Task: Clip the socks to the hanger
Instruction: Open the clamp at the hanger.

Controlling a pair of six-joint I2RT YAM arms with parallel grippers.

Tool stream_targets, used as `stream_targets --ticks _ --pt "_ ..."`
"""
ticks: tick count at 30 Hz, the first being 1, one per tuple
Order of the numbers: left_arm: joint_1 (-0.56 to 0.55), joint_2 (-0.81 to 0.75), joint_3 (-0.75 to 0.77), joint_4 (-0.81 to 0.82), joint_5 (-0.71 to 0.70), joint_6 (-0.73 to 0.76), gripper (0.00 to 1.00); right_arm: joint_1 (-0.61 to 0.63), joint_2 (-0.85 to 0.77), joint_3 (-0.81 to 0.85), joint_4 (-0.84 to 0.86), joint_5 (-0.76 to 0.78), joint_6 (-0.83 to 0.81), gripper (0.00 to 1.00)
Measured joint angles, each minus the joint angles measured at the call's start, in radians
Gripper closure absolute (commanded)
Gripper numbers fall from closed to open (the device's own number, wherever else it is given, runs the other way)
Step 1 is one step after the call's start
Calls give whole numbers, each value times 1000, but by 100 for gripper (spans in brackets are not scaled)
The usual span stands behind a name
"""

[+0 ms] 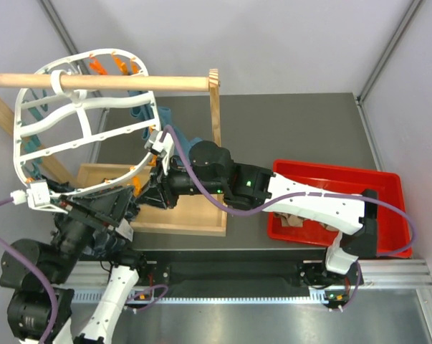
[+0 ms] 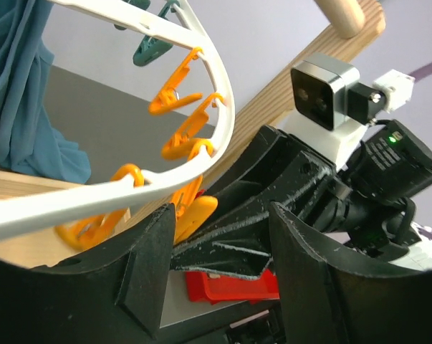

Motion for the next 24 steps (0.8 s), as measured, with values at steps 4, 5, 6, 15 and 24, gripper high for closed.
stream_targets --ticks 4,5,6,15,24 --pt "27 55 4 -10 30 19 41 0 0 2 -23 39 -22 100" --pt "32 67 10 -20 35 27 41 0 0 4 -31 50 -27 100" --pt "39 80 18 -32 38 34 41 0 0 6 -37 62 -32 100" --pt "64 100 39 -58 52 72 48 3 0 48 -97 104 -66 100" --pt "68 100 27 -45 73 72 47 9 0 80 -131 111 -76 100"
